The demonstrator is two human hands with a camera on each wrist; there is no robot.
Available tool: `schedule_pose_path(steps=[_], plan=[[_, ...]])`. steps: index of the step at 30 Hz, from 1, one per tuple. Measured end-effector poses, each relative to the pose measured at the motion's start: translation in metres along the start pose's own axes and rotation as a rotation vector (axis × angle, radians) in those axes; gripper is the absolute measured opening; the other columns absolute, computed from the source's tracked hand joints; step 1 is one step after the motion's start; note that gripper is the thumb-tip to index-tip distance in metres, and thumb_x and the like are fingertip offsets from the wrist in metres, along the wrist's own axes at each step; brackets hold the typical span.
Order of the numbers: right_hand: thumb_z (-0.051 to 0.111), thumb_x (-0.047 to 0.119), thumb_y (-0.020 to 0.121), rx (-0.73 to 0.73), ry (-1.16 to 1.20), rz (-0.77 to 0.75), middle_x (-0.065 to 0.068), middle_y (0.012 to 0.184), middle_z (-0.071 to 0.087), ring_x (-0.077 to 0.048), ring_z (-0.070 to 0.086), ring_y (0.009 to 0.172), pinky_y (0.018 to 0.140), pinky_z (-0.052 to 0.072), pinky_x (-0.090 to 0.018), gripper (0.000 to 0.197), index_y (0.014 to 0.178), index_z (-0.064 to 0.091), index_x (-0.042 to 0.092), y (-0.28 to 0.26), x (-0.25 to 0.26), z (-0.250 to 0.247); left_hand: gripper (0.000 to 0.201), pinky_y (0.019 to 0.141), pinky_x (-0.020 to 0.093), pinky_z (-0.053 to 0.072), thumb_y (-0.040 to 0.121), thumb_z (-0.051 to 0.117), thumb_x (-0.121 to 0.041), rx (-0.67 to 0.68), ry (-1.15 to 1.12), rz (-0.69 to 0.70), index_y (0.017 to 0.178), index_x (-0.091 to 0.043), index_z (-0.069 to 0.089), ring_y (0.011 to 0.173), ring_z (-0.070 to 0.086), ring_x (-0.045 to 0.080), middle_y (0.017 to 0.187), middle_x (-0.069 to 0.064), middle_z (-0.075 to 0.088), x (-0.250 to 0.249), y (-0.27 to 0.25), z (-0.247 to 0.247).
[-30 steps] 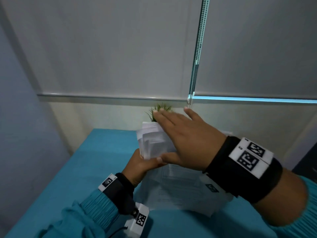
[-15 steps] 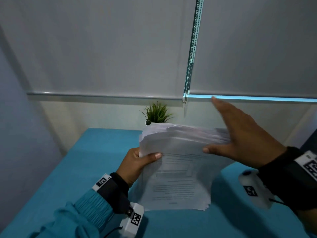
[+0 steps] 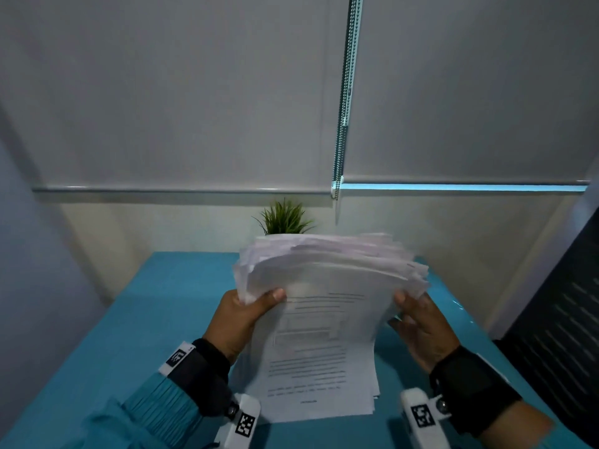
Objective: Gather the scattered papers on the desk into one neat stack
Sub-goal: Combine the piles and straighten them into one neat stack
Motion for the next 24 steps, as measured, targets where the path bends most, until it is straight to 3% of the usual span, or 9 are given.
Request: schedule_pose_path(steps=[3, 5, 8, 11, 13, 15, 18, 21, 24], plan=[[0.092, 0.038, 0.051, 0.013, -0.158, 0.014, -0.010, 0.114, 0.070, -0.029, 0.064, 0.109, 0.083, 0.055, -0.031, 0.077, 0.117, 0.061, 0.014, 0.002, -0.005, 0.007, 0.077, 0.083, 0.044, 0.059, 0.041, 0.089, -0.063, 0.012, -0.022, -0.007, 0.098, -0.013, 0.076, 0.095, 0.071, 0.034, 0.099, 0.015, 0.076, -0.002, 0.000, 0.001], [0.093, 0.044, 0.043, -0.017, -0.174, -0.036, -0.013, 0.109, 0.071, -0.031, 0.066, 0.105, 0.083, 0.055, -0.034, 0.079, 0.110, 0.066, 0.013, 0.006, 0.005, 0.018, 0.078, 0.088, 0.046, 0.057, 0.040, 0.091, -0.060, 0.002, -0.009, 0.030, 0.101, -0.015, 0.075, 0.098, 0.071, 0.031, 0.103, 0.013, 0.075, -0.005, 0.001, 0.002], [0.091, 0.043, 0.050, -0.039, -0.179, -0.124, -0.010, 0.111, 0.071, -0.030, 0.066, 0.106, 0.085, 0.054, -0.034, 0.076, 0.115, 0.065, 0.014, 0.010, 0.026, 0.038, 0.080, 0.084, 0.041, 0.058, 0.038, 0.095, -0.051, -0.011, -0.040, 0.102, 0.107, -0.020, 0.072, 0.101, 0.070, 0.028, 0.107, 0.009, 0.075, -0.014, 0.001, 0.005], [0.085, 0.031, 0.064, 0.013, -0.281, -0.213, -0.003, 0.120, 0.067, -0.024, 0.063, 0.112, 0.093, 0.051, -0.041, 0.069, 0.126, 0.056, 0.023, 0.004, 0.043, 0.058, 0.066, 0.081, 0.040, 0.058, 0.043, 0.095, -0.041, -0.021, -0.028, 0.196, 0.104, -0.027, 0.074, 0.099, 0.071, 0.026, 0.105, 0.007, 0.075, -0.034, -0.003, 0.010], [0.085, 0.031, 0.064, 0.027, -0.342, -0.272, 0.002, 0.123, 0.064, -0.018, 0.061, 0.114, 0.092, 0.051, -0.037, 0.075, 0.130, 0.049, 0.026, -0.002, 0.052, 0.067, 0.057, 0.084, 0.041, 0.057, 0.054, 0.089, -0.030, 0.017, -0.003, 0.269, 0.108, -0.026, 0.072, 0.102, 0.071, 0.025, 0.109, 0.006, 0.074, -0.048, -0.004, 0.015], [0.088, 0.023, 0.064, 0.016, -0.310, -0.300, 0.003, 0.124, 0.063, -0.014, 0.061, 0.112, 0.090, 0.052, -0.031, 0.080, 0.131, 0.045, 0.026, -0.005, 0.052, 0.069, 0.068, 0.090, 0.043, 0.055, 0.059, 0.087, -0.028, 0.031, 0.026, 0.318, 0.123, -0.019, 0.063, 0.111, 0.067, 0.026, 0.119, 0.008, 0.070, -0.048, -0.003, 0.016], [0.090, 0.028, 0.059, -0.037, -0.295, -0.218, 0.001, 0.121, 0.064, -0.018, 0.063, 0.110, 0.088, 0.054, -0.035, 0.081, 0.127, 0.047, 0.028, -0.004, 0.031, 0.058, 0.080, 0.092, 0.043, 0.054, 0.060, 0.088, -0.031, -0.047, 0.038, 0.283, 0.132, -0.018, 0.054, 0.114, 0.064, 0.026, 0.125, 0.008, 0.066, -0.027, -0.002, 0.008], [0.090, 0.044, 0.051, -0.025, -0.336, -0.065, -0.006, 0.115, 0.068, -0.028, 0.063, 0.109, 0.088, 0.055, -0.046, 0.082, 0.122, 0.056, 0.020, 0.000, 0.001, 0.042, 0.082, 0.087, 0.045, 0.058, 0.049, 0.091, -0.051, -0.101, 0.120, 0.161, 0.120, -0.021, 0.063, 0.107, 0.068, 0.025, 0.113, 0.004, 0.072, -0.002, -0.005, 0.002], [0.085, 0.046, 0.051, -0.006, -0.390, -0.011, -0.002, 0.102, 0.073, -0.026, 0.067, 0.101, 0.081, 0.058, -0.035, 0.068, 0.109, 0.066, 0.015, -0.001, -0.011, 0.036, 0.076, 0.084, 0.044, 0.059, 0.041, 0.092, -0.056, -0.103, 0.128, 0.113, 0.104, -0.016, 0.073, 0.097, 0.072, 0.025, 0.101, 0.003, 0.077, 0.008, -0.007, 0.003]])
Point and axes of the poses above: each hand's wrist, its own y-axis towards the middle knuckle, its own z-axis out of the palm, x = y × z, the point moved 5 cm from there along y, towards the middle knuckle
